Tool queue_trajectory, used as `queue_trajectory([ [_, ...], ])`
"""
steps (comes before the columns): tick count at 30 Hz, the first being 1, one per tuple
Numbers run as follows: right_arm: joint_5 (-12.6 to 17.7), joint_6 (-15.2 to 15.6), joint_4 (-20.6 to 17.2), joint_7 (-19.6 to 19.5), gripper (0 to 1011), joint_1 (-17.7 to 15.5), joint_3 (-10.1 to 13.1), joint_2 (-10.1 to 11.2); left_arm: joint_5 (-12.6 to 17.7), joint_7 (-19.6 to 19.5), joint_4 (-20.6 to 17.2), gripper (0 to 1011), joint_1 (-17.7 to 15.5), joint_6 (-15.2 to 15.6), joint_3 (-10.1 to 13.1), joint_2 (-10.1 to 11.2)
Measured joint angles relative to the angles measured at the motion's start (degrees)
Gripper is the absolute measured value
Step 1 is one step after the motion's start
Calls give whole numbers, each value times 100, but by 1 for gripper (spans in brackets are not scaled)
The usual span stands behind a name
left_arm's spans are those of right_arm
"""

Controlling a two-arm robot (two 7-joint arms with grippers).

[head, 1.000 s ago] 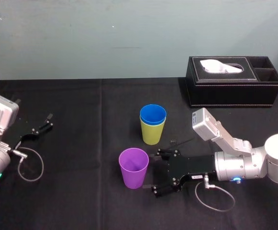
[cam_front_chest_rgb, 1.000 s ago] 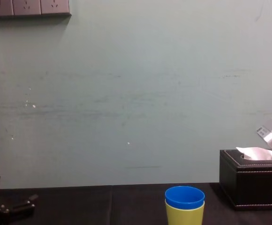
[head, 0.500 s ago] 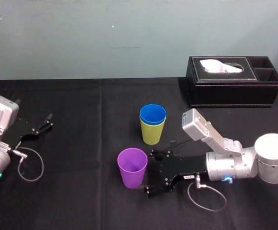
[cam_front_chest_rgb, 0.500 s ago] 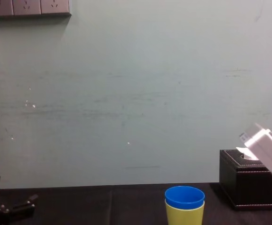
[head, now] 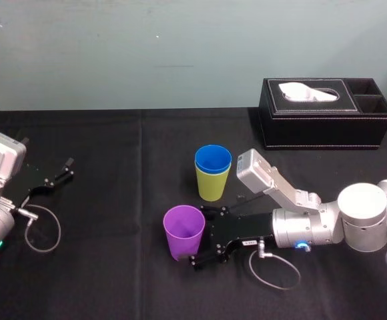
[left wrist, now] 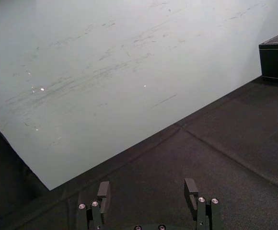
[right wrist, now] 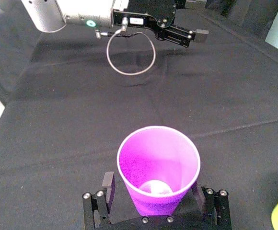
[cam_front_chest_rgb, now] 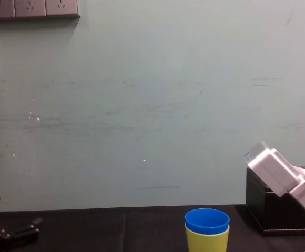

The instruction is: Stack the three plastic cups sequentially using one hand.

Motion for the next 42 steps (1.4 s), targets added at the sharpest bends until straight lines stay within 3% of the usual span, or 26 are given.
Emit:
queue_trajectory([
  [18, 78, -4, -69, -67, 1003, -45, 65, -83, 0, 0, 0, 1011, 0, 0, 0, 0],
  [25, 78, -6, -69, -64, 890, -43, 65, -83, 0, 0, 0, 1012, 0, 0, 0, 0],
  [29, 77, -7, -68, -64, 773, -41, 63, -83, 0, 0, 0, 1011, 0, 0, 0, 0],
  [42, 78, -8, -64, -60, 741, -39, 61, -83, 0, 0, 0, 1011, 0, 0, 0, 0],
])
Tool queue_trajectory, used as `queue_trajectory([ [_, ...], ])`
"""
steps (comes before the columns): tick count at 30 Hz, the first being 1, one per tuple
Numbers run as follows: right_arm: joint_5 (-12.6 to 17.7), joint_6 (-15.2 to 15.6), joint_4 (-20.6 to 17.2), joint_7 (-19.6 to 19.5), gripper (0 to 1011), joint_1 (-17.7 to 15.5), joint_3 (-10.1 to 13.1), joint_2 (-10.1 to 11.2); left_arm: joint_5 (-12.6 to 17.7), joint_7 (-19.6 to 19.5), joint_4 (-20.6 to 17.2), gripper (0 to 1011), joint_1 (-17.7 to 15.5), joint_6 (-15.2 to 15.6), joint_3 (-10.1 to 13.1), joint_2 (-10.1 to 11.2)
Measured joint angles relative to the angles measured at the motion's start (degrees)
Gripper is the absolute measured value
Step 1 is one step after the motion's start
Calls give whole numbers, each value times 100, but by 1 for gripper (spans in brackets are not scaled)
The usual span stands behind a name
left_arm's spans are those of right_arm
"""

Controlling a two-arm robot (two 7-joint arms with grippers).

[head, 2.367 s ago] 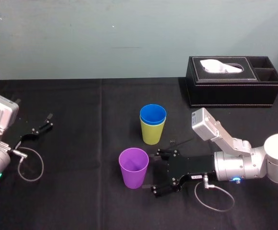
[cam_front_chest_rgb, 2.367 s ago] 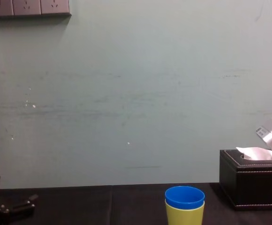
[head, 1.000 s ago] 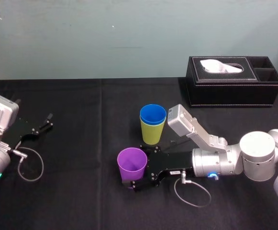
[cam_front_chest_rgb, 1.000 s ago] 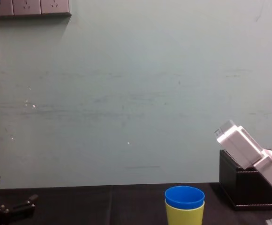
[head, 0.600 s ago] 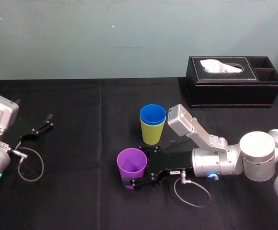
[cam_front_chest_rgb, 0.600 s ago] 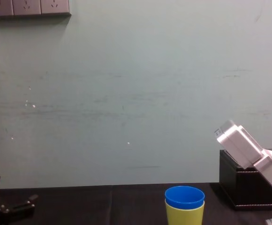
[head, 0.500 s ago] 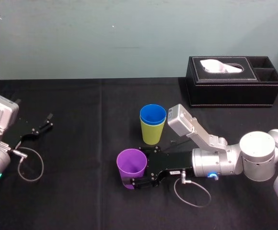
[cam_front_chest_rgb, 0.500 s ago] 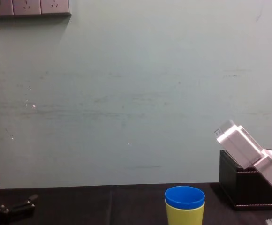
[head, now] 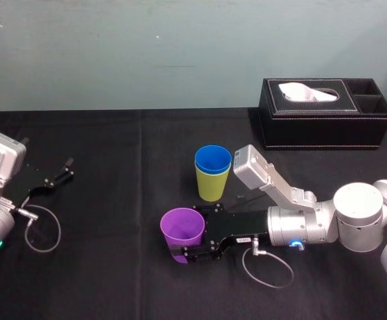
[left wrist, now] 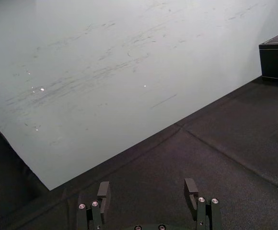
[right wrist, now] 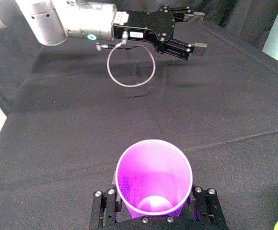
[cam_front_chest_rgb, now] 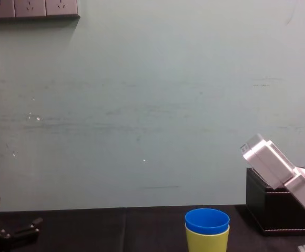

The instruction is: Stack the three plastic cups sequentially using one hand.

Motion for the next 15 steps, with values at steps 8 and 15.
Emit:
queue_trajectory([
  [8, -27, 141, -481, -319, 741, -163, 139, 172, 0, 0, 0, 1011, 0, 0, 0, 0],
  [15, 195, 379, -1210, -642, 741, -385, 461, 435, 0, 0, 0, 1011, 0, 0, 0, 0],
])
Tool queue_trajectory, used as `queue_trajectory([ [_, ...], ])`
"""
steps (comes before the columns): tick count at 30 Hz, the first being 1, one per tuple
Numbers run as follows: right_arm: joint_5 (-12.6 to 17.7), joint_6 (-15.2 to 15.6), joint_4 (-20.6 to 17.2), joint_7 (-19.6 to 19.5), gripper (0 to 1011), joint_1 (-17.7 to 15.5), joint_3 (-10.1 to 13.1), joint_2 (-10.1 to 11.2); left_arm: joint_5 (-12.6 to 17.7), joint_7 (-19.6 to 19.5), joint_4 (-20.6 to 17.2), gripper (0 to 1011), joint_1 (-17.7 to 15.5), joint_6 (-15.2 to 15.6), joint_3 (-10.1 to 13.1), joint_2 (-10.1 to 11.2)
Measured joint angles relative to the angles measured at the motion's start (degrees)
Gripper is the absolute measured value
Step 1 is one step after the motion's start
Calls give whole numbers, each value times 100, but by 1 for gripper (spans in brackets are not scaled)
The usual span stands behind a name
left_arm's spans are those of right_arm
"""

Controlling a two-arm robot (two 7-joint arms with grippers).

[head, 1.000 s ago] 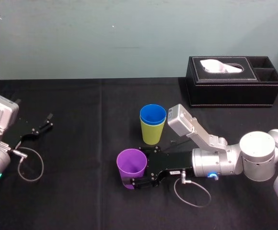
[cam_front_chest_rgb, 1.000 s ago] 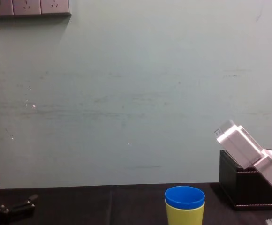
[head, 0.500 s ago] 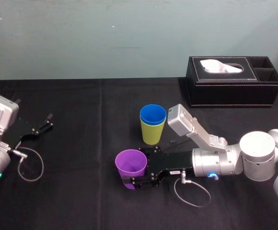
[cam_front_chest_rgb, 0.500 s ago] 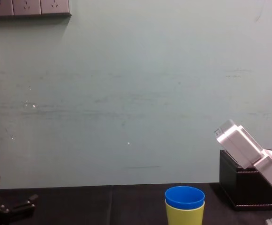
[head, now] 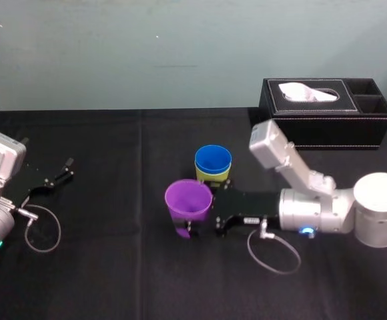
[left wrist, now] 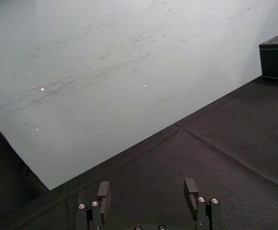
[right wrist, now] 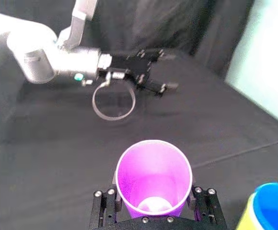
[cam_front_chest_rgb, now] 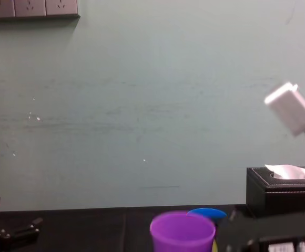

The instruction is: Stack the three plastic cups sequentially using one hand.

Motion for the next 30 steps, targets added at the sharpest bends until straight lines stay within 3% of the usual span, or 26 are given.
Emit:
queue_trajectory([
  [4, 229, 144, -375, -189, 741, -99, 253, 137, 0, 0, 0, 1011, 0, 0, 0, 0],
  [13, 554, 394, -665, -531, 741, -91, 576, 215, 0, 0, 0, 1011, 0, 0, 0, 0],
  [30, 578, 802, -139, -934, 741, 314, 659, -22, 0, 0, 0, 1011, 0, 0, 0, 0],
])
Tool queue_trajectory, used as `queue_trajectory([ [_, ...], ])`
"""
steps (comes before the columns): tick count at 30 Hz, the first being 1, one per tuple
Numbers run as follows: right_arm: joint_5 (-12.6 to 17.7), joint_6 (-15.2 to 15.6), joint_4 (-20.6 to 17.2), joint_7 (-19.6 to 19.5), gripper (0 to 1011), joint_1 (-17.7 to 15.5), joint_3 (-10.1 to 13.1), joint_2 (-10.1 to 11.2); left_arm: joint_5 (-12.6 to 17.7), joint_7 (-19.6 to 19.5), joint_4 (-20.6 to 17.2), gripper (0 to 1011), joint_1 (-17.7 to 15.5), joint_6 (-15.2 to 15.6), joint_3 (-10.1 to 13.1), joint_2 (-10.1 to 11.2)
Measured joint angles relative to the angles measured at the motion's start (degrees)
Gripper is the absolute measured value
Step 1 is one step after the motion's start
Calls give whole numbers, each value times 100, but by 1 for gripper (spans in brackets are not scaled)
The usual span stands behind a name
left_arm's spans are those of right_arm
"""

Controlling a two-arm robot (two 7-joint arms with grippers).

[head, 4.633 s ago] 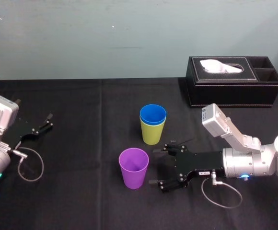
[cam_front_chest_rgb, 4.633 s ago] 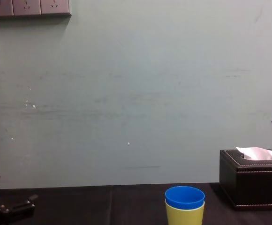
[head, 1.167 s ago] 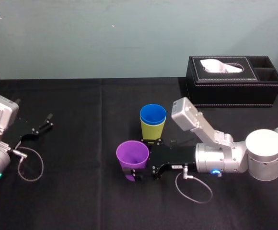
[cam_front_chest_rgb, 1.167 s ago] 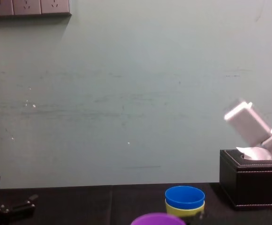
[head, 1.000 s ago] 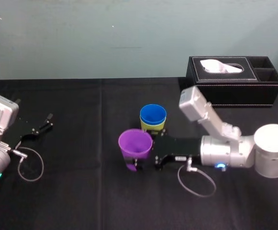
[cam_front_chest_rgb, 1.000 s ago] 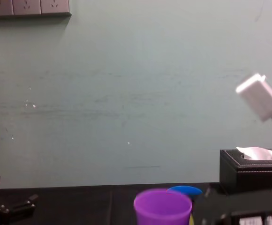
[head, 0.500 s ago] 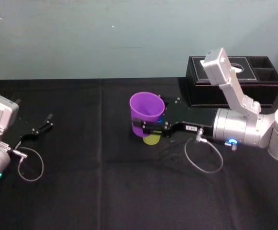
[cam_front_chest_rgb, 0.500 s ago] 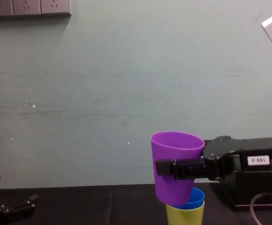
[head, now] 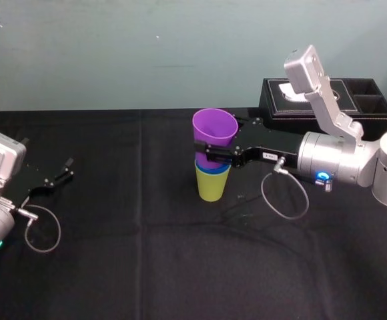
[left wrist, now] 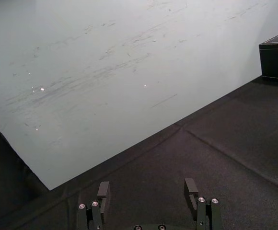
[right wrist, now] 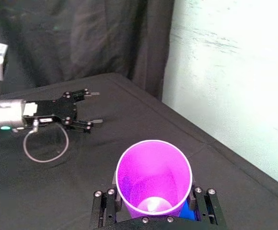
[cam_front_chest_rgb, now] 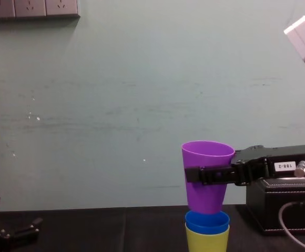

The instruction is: Stack the three plastic cups sequentially using one hand.

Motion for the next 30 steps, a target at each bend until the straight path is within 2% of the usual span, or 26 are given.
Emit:
queue_trajectory([
  [15, -160, 14, 529, -18, 741, 266, -51, -177, 0, 0, 0, 1011, 0, 0, 0, 0],
  [30, -294, -39, 841, 80, 741, 421, -99, -334, 0, 0, 0, 1011, 0, 0, 0, 0],
])
